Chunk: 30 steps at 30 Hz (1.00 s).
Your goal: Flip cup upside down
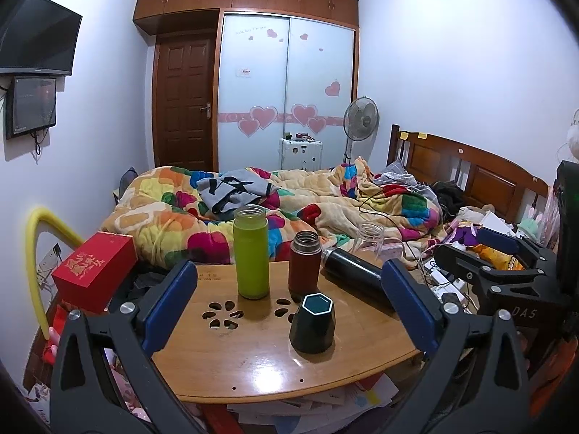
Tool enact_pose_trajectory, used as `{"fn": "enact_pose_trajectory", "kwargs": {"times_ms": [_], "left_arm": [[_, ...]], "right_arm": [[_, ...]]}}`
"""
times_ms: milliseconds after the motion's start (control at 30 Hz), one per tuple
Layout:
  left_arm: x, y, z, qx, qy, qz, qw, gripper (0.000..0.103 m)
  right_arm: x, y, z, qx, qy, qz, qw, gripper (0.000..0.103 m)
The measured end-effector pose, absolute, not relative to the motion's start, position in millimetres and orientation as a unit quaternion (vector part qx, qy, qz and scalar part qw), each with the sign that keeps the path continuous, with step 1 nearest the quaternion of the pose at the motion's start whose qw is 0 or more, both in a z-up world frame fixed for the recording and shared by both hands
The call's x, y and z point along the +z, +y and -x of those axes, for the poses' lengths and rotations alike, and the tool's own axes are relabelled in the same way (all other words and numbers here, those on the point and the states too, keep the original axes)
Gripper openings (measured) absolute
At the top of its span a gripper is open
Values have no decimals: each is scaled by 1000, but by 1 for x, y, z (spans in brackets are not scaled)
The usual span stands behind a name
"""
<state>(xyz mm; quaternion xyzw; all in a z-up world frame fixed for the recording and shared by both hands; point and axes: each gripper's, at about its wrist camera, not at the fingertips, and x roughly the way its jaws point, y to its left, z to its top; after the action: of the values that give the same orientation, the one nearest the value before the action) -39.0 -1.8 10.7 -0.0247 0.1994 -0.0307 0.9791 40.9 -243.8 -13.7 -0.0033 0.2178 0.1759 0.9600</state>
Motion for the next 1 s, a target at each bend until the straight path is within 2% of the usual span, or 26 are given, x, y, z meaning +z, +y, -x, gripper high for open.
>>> {"fn": "enact_pose_trajectory", "kwargs": {"times_ms": [1000], "left_arm": [[13, -8, 36, -37, 194, 28, 980, 103]], "right_arm": [[-11, -236, -40, 180, 215, 7, 960, 103]]}}
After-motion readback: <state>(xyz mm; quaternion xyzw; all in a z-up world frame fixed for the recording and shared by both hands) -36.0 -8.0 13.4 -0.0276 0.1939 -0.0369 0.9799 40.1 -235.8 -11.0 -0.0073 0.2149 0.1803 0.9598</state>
